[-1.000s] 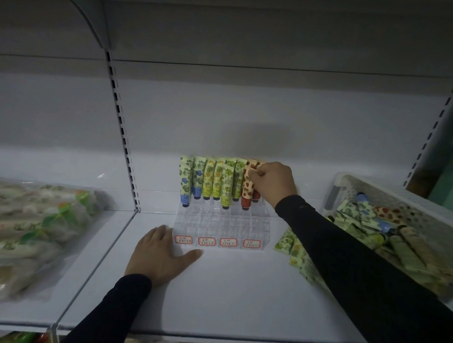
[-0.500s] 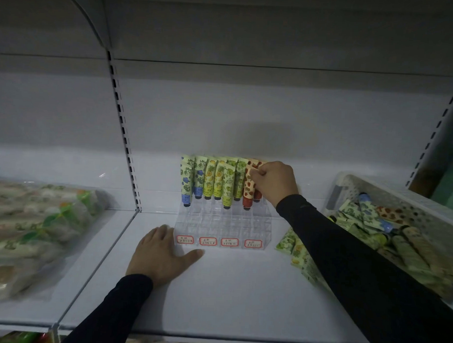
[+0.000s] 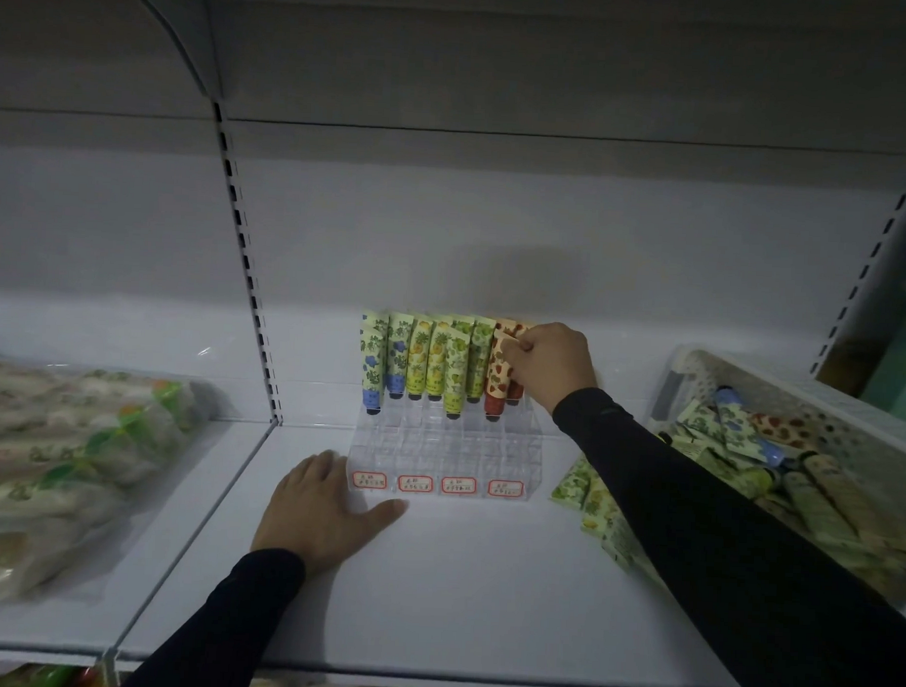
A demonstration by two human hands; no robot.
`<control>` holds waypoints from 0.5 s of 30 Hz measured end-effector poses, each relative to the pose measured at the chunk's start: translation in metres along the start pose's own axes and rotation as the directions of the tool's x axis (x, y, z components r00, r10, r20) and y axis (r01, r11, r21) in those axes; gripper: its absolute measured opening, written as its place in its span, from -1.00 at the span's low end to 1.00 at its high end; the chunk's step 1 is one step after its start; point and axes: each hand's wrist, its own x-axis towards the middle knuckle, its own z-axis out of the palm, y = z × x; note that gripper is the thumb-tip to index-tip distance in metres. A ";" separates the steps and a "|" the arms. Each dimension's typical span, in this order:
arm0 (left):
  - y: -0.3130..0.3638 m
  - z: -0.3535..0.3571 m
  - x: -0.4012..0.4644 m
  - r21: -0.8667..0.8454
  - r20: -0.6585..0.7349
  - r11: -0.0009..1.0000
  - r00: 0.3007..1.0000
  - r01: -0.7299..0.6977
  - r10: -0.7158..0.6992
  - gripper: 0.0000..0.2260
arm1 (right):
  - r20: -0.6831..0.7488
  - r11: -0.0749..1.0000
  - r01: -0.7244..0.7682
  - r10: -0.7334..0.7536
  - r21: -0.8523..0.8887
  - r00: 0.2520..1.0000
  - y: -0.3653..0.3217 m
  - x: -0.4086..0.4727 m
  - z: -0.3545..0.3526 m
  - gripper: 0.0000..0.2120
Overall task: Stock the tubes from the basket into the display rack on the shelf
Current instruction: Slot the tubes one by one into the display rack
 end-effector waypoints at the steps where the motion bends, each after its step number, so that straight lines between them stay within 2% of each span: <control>1: 0.000 0.000 0.000 0.000 0.001 1.000 1.000 -0.002 0.002 -0.34 | 0.004 1.000 -0.002 0.002 0.009 1.000 0.000 0.001 0.000 -0.50; 5: 0.001 -0.001 0.000 0.002 0.010 1.000 1.000 0.004 -0.004 -0.32 | 0.022 0.997 -0.014 0.012 0.080 1.000 0.002 0.004 0.002 -0.57; 15: 0.004 -0.004 -0.002 -0.014 0.005 1.000 1.000 -0.002 0.002 -0.35 | 0.040 0.997 0.018 -0.015 -0.075 0.999 -0.001 0.006 -0.002 -0.50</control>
